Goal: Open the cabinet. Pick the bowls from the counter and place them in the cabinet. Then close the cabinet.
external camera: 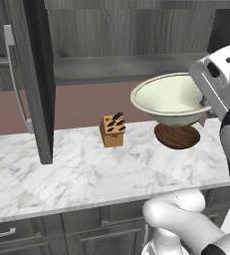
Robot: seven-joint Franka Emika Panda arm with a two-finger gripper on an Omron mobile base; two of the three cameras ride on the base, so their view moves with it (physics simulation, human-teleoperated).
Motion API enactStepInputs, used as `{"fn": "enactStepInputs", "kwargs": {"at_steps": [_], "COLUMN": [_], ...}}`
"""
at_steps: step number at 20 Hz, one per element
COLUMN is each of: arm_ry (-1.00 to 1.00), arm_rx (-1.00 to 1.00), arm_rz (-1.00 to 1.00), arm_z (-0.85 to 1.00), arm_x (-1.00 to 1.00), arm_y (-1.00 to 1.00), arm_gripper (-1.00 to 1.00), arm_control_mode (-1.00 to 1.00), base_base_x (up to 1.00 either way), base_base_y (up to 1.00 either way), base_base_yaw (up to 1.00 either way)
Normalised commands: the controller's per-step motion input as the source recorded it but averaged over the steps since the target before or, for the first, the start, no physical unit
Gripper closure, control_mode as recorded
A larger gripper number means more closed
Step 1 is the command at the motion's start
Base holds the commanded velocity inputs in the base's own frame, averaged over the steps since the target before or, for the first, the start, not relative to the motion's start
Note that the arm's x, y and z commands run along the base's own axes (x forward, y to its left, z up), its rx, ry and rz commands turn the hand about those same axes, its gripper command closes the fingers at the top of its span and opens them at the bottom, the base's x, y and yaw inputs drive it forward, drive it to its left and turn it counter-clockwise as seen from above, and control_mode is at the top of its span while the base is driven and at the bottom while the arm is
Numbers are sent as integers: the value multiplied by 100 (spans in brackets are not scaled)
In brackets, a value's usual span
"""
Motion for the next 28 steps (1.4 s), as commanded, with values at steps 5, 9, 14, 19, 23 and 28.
{"fn": "enactStepInputs", "kwargs": {"at_steps": [5,9,14,19,23,28], "arm_ry": [-48,-20,-1,8,21,21], "arm_rx": [-9,0,4,8,8,6], "arm_rz": [-12,-6,-1,0,0,0], "arm_z": [-7,26,42,40,19,0], "arm_x": [0,0,0,1,11,28], "arm_y": [-1,-10,-15,-9,0,0], "arm_gripper": [100,100,100,100,100,100], "arm_control_mode": [-100,-100,-100,-100,-100,-100], "base_base_x": [0,0,0,0,0,0], "base_base_y": [0,0,0,0,0,0], "base_base_yaw": [0,0,0,0,0,0]}}
